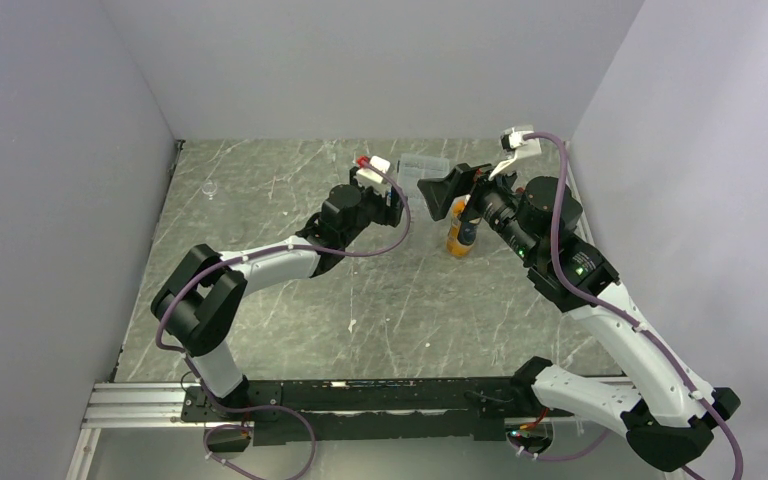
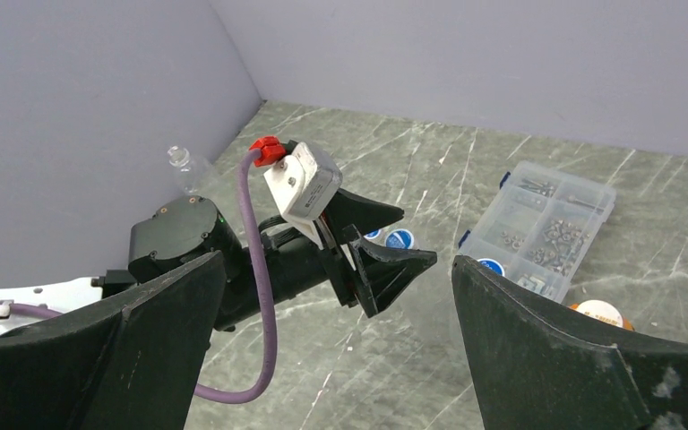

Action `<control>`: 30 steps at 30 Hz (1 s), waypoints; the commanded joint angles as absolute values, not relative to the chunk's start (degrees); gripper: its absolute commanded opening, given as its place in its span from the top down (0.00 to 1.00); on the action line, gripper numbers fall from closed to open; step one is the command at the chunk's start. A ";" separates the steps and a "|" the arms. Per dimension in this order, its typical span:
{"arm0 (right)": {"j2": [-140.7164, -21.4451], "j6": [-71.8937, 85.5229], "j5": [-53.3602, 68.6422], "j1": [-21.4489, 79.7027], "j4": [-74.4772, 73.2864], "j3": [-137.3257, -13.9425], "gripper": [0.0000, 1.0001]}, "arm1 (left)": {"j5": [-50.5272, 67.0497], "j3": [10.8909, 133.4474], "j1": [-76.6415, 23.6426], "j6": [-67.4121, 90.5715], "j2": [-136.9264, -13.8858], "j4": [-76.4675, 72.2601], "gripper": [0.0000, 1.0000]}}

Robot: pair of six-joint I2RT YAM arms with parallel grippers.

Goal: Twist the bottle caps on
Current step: Place the plastic bottle at the center of the board.

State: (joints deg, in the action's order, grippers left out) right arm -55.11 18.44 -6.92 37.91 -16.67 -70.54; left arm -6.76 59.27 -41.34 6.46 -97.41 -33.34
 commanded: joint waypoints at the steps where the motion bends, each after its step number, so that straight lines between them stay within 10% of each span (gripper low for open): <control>1: -54.49 17.97 -6.02 37.88 -14.24 -70.24 0.00 | -4.95 60.29 -41.74 5.55 -95.87 -34.10 0.24; 30: -54.69 18.13 -5.38 37.88 -14.05 -70.32 0.00 | -2.50 65.91 -41.72 7.15 -86.09 -25.50 0.00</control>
State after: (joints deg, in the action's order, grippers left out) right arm -55.13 18.44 -5.63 37.91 -16.64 -70.41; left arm -3.57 61.89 -41.45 6.48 -91.31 -26.81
